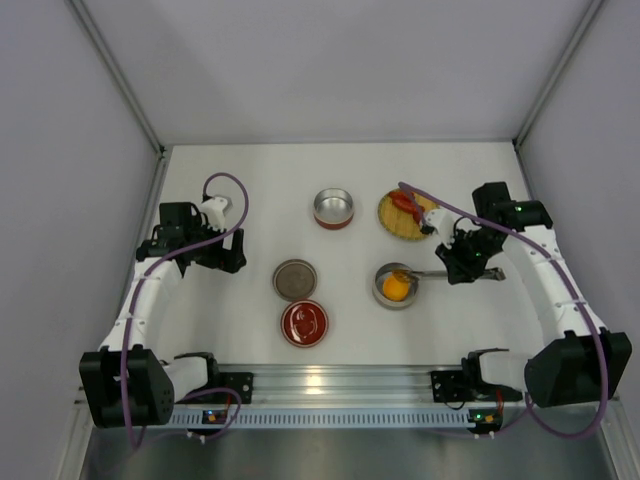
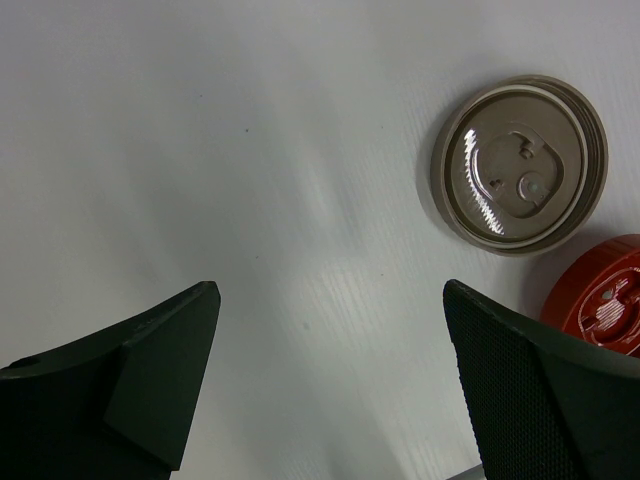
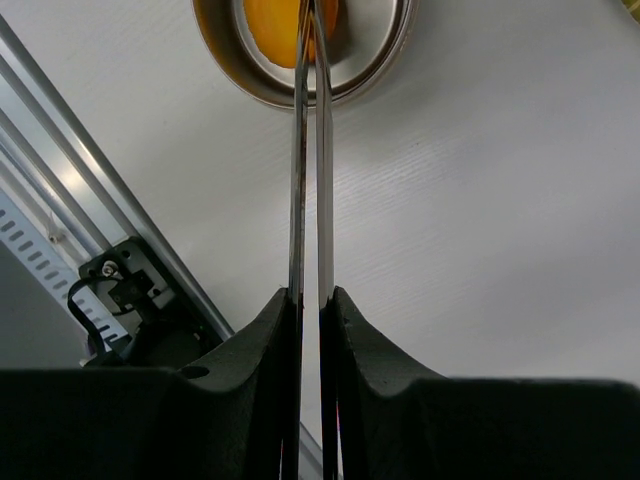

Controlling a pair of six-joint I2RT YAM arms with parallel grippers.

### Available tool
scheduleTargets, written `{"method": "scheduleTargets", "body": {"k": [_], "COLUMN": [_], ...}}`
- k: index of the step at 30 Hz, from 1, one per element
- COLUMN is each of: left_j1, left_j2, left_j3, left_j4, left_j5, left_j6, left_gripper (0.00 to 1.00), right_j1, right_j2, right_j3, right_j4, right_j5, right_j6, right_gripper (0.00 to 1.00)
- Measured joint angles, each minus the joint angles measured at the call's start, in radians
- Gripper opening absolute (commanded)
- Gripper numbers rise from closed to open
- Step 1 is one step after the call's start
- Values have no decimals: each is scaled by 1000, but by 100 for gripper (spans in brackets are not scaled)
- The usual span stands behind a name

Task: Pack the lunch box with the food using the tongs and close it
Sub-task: Place the fake food in the packing box.

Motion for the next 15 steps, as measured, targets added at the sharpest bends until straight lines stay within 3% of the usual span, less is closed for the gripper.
{"method": "scheduleTargets", "body": {"k": [8,15], "left_j1": [0,0], "left_j2": [0,0], "left_j3": [0,0], "left_j4": [0,0], "left_j5": [0,1], "left_j6": [0,0], "left_gripper": [98,98], "right_j1": [3,5], "right_j2": [6,8], "right_j3": [-22,-17], "right_j4": [-1,-1], "right_j5": [3,-17], "right_j6": [3,13], "right_gripper": [35,42]}}
